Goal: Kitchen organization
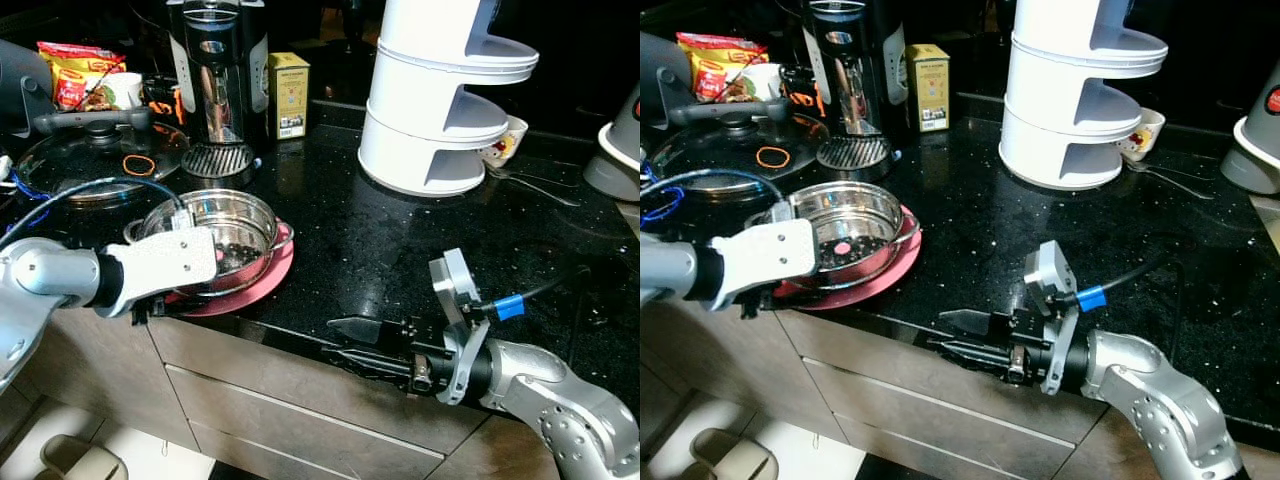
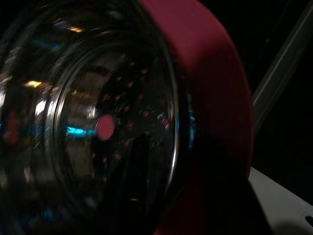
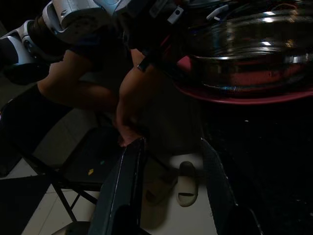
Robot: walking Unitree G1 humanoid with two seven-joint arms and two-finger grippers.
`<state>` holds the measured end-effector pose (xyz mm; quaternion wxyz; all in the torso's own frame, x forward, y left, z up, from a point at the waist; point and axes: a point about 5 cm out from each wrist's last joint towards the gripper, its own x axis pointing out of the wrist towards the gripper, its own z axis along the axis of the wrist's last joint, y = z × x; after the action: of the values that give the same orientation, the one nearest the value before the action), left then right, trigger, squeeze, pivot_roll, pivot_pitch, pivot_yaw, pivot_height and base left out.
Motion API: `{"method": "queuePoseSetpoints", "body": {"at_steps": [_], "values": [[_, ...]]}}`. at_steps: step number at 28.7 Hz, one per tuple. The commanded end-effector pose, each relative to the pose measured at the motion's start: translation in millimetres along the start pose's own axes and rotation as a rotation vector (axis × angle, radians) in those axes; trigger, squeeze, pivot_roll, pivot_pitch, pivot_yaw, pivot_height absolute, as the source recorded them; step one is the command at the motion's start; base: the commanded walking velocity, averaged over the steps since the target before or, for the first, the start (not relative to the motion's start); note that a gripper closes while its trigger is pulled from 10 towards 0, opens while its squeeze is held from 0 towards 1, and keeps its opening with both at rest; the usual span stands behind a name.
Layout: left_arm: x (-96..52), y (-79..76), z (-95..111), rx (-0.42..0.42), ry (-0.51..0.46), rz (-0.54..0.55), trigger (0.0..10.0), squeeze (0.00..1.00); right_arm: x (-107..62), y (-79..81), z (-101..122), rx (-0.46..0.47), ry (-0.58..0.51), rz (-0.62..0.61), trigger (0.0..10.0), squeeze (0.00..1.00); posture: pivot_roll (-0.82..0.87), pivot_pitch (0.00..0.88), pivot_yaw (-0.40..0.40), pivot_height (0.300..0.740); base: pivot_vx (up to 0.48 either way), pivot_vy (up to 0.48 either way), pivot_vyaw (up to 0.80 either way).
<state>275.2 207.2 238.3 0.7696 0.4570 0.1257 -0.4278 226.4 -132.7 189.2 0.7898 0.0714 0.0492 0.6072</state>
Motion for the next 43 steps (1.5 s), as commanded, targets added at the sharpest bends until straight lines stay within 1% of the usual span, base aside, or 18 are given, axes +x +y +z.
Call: {"method": "queuePoseSetpoints", "body": {"at_steps": [1,12,14,20,22,23,25,26,27,28,30,33,34,35,36,38,40,43], "values": [[5.4,-4.3,-4,-0.014,0.011,-0.032,0.0,0.0,-1.8,0.0,3,-0.026,0.009,-0.018,10.0,0.0,-0.04,0.0,-0.041,0.74,0.0,0.0,0.0],[3.5,2.9,-5,-0.012,0.007,0.01,0.0,0.0,0.1,-8.9,3,-0.043,0.007,-0.092,10.0,0.0,-0.04,0.0,-0.042,0.74,0.0,0.0,0.0],[-0.6,15.9,-2,-0.008,-0.011,0.1,0.0,0.0,1.7,-11.7,3,-0.038,-0.003,-0.116,10.0,0.0,-0.04,0.0,-0.043,0.74,0.0,0.0,0.0],[-9.6,43.9,5,0.001,-0.046,0.299,0.0,0.0,3.9,-17.2,4,-0.039,-0.01,-0.162,10.0,0.0,-0.04,0.0,-0.045,0.74,0.0,0.0,0.0],[-10.7,46.9,7,-0.003,-0.054,0.32,0.0,0.0,4.2,-18.0,3,-0.038,-0.01,-0.17,10.0,0.0,-0.04,0.0,-0.046,0.74,0.0,0.0,0.0],[-12.7,53.7,10,-0.01,-0.083,0.373,0.0,0.0,4.6,-20.5,3,-0.039,-0.011,-0.19,10.0,0.0,-0.04,0.0,-0.046,0.74,0.0,0.0,0.0],[-13.3,55.7,12,-0.013,-0.095,0.39,0.0,0.0,4.7,-21.4,3,-0.039,-0.012,-0.198,10.0,0.0,-0.04,0.0,-0.046,0.74,0.0,0.0,0.0],[-13.9,59.0,15,-0.034,-0.129,0.417,0.0,0.0,4.8,-24.3,4,-0.04,-0.017,-0.223,10.0,0.0,-0.04,0.0,-0.047,0.74,0.0,0.0,0.0],[-11.8,61.0,23,-0.099,-0.21,0.438,0.0,0.0,4.4,-33.3,8,-0.053,-0.058,-0.297,10.0,0.0,-0.04,0.0,-0.047,0.74,0.0,0.0,0.0],[-9.4,60.2,26,-0.122,-0.239,0.44,0.0,0.0,3.8,-38.3,10,-0.055,-0.085,-0.339,10.0,0.0,-0.04,0.0,-0.046,0.74,0.0,0.0,0.0],[-7.8,59.3,27,-0.133,-0.253,0.439,0.0,0.0,3.3,-41.3,12,-0.055,-0.102,-0.362,10.0,0.0,-0.04,0.0,-0.046,0.74,0.0,0.0,0.0],[1.7,53.4,30,-0.189,-0.291,0.448,0.0,0.0,-1.0,-52.7,22,-0.07,-0.181,-0.461,10.0,0.0,-0.04,0.0,-0.045,0.74,0.0,0.0,0.0],[5.3,51.8,30,-0.209,-0.29,0.461,3.5,0.0,-3.1,-56.7,25,-0.072,-0.21,-0.497,10.0,0.0,-0.03,0.0,-0.046,0.74,0.0,0.0,0.0],[7.8,50.9,30,-0.222,-0.289,0.471,3.5,0.0,-4.5,-59.8,28,-0.065,-0.23,-0.523,10.0,0.0,-0.03,0.0,-0.045,0.74,0.0,0.0,0.0],[11.3,48.6,30,-0.236,-0.293,0.469,6.6,0.0,-6.2,-62.8,30,-0.055,-0.25,-0.546,10.0,0.0,-0.03,0.0,-0.044,0.74,0.0,0.0,0.0],[19.1,42.3,34,-0.255,-0.312,0.445,10.0,0.0,-8.2,-66.0,32,-0.054,-0.27,-0.571,10.0,0.0,-0.03,0.0,-0.044,0.74,0.0,0.0,0.0],[26.1,35.4,40,-0.269,-0.337,0.42,10.0,0.0,-10.8,-70.2,33,-0.049,-0.285,-0.606,10.0,0.0,-0.03,0.0,-0.044,0.74,0.0,0.0,-0.6],[28.3,33.4,43,-0.273,-0.344,0.417,10.0,0.0,-11.9,-73.6,34,-0.036,-0.302,-0.632,10.0,0.0,-0.03,0.0,-0.043,0.74,0.0,0.0,-0.8]]}}
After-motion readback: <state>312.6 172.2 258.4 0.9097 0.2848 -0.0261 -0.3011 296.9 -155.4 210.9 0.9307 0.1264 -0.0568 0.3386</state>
